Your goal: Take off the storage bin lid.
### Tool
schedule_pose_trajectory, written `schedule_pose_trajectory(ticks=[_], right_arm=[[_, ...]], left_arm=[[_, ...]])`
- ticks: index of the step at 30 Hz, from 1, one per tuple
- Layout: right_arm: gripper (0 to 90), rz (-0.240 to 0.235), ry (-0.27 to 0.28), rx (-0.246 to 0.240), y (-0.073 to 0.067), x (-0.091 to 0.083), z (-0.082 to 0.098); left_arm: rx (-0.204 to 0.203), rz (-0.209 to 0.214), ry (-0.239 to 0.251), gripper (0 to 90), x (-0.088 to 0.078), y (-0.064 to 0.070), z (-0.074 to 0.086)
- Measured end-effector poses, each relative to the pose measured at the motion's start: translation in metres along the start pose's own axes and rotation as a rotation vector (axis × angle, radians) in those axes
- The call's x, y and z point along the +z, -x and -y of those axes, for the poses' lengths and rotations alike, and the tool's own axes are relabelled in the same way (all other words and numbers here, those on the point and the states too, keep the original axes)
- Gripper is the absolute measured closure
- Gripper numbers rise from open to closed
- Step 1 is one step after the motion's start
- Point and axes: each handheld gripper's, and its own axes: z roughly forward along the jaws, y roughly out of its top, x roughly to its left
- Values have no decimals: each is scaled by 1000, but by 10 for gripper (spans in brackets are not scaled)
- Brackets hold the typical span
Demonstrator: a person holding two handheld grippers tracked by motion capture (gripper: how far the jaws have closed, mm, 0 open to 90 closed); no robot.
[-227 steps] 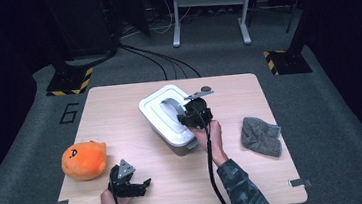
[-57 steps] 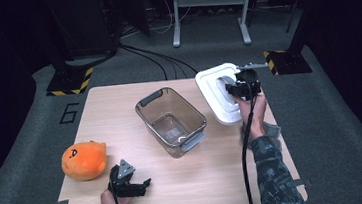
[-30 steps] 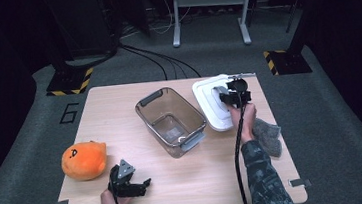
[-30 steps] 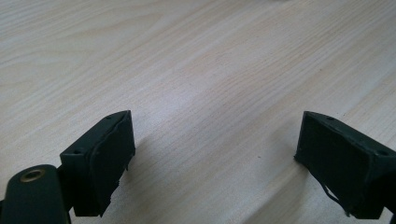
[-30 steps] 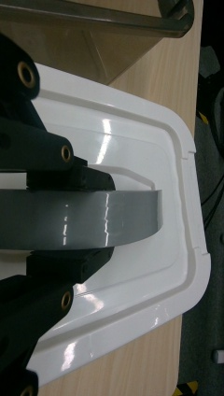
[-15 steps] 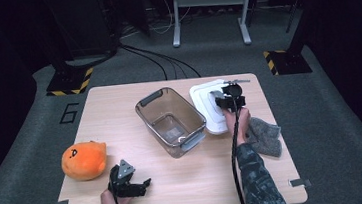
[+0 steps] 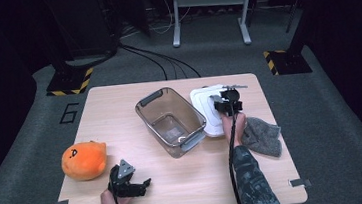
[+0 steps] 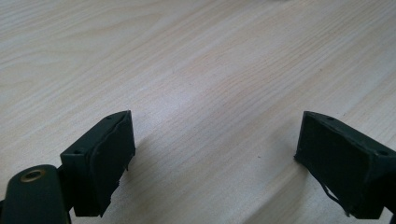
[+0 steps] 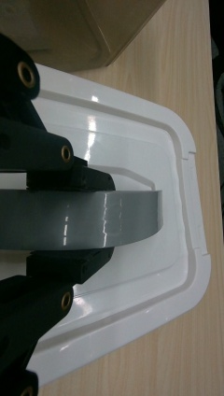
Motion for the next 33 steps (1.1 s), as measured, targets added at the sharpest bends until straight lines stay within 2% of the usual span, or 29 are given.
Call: schedule_pose_trajectory(ticks=[17, 21, 23, 24, 26, 28, 33], right_arm=[[662, 20, -6, 33, -4, 24, 11], [660, 17, -27, 47, -2, 32, 15], [658, 24, -38, 35, -1, 36, 17], [656, 24, -48, 50, -2, 37, 18], [614, 22, -61, 54, -1, 39, 19], [562, 21, -62, 37, 0, 37, 19], [407, -1, -75, 9, -1, 25, 17]], left_arm=[[0, 0, 0, 112, 0, 0, 0], [0, 0, 0, 112, 0, 0, 0], [0, 0, 0, 112, 0, 0, 0], [0, 0, 0, 112, 0, 0, 0], [-1, 0, 0, 112, 0, 0, 0], [0, 1, 0, 112, 0, 0, 0], [0, 0, 0, 112, 0, 0, 0]])
